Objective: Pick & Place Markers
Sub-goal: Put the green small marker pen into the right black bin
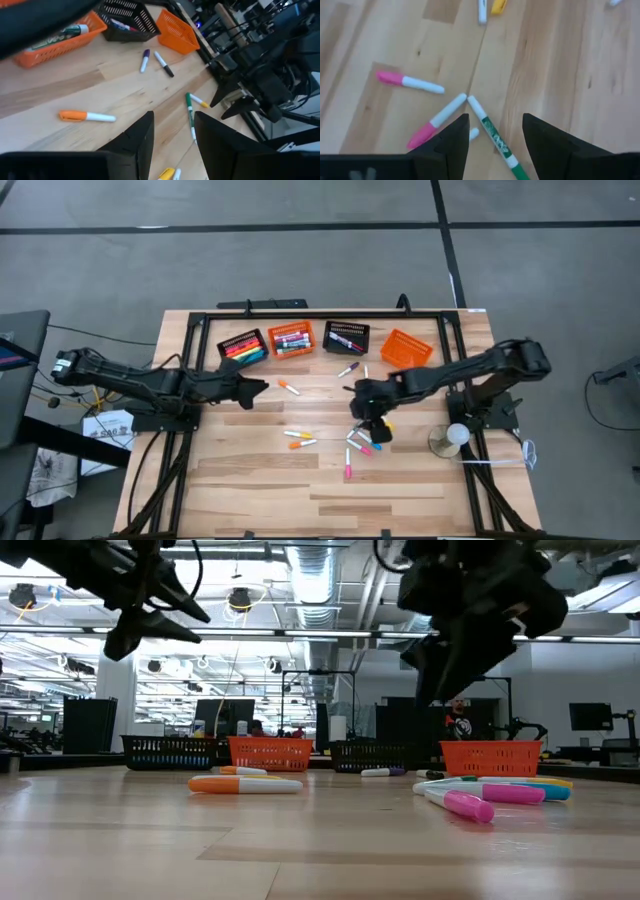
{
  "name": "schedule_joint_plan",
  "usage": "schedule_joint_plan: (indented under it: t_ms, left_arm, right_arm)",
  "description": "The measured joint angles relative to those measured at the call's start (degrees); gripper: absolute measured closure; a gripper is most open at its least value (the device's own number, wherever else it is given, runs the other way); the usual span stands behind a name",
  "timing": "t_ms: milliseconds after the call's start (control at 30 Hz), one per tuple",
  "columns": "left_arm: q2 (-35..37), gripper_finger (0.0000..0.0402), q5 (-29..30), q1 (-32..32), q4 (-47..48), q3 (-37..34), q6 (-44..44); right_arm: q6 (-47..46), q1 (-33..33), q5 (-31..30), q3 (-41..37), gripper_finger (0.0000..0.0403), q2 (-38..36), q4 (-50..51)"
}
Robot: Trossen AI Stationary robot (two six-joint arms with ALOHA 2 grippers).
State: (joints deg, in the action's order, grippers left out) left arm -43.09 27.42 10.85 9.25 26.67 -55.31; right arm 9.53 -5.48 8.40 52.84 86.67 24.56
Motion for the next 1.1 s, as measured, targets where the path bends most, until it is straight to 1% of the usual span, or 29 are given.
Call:
schedule_joint_plan:
  t_ms: [133,300,600,733,933,1100]
  left_arm:
    - [0.0,0.0263,0.02,0.0,-0.26,-0.76,0.45]
    - [-0.44,0.0263,0.02,0.0,-0.93,-0.79,2.49]
    - [-0.39,0.0263,0.0,-0.02,-0.78,-0.8,3.98]
    - [-0.39,0.0263,0.0,-0.02,-0.78,-0.8,4.7]
    - [-0.39,0.0263,0.0,-0.08,-0.8,-0.8,5.77]
    - [-0.39,0.0263,0.0,-0.09,-0.8,-0.8,6.01]
  right_arm:
    - [0.27,0.06,-0.8,2.8,0.0227,4.08,4.26]
    - [3.78,0.8,-1.13,4.64,0.0214,7.94,9.4]
    - [9.46,2.38,-1.45,4.91,0.02,12.7,10.23]
    - [11.95,2.34,-3.49,4.91,0.0203,15.5,10.09]
    - [11.99,2.26,-5.77,5.27,0.0211,18.27,10.05]
    - [11.67,2.25,-6.31,5.28,0.024,18.89,10.18]
